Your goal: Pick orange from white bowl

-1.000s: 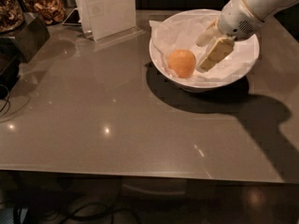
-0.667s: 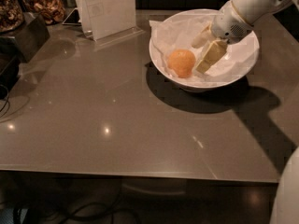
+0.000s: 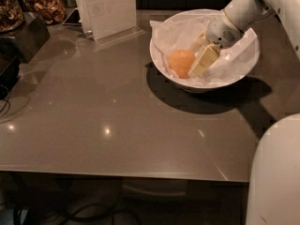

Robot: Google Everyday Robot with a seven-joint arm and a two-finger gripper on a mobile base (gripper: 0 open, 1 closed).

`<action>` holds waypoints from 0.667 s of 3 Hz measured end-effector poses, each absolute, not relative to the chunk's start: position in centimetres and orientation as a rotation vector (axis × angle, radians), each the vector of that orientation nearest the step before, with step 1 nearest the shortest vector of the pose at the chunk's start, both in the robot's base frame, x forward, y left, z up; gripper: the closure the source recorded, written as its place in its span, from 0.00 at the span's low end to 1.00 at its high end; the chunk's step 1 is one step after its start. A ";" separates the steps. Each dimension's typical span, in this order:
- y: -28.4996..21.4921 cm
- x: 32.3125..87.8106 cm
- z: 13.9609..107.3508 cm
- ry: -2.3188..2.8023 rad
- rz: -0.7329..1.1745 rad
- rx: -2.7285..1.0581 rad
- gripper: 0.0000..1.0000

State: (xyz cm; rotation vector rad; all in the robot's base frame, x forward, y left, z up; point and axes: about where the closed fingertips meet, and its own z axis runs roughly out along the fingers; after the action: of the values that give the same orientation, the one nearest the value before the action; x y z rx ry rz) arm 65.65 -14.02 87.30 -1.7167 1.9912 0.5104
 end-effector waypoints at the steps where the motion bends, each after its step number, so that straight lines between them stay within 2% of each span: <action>1: -13.3 66.7 86.7 1.985 0.530 -1.722 0.24; 2: -12.4 67.6 86.6 1.975 0.547 -1.726 0.24</action>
Offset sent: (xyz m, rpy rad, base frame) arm 0.0239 0.0170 -0.0003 0.0179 0.0395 0.0454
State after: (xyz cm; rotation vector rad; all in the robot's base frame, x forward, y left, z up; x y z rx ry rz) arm 67.60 -12.41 86.59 -1.7265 1.9745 0.5467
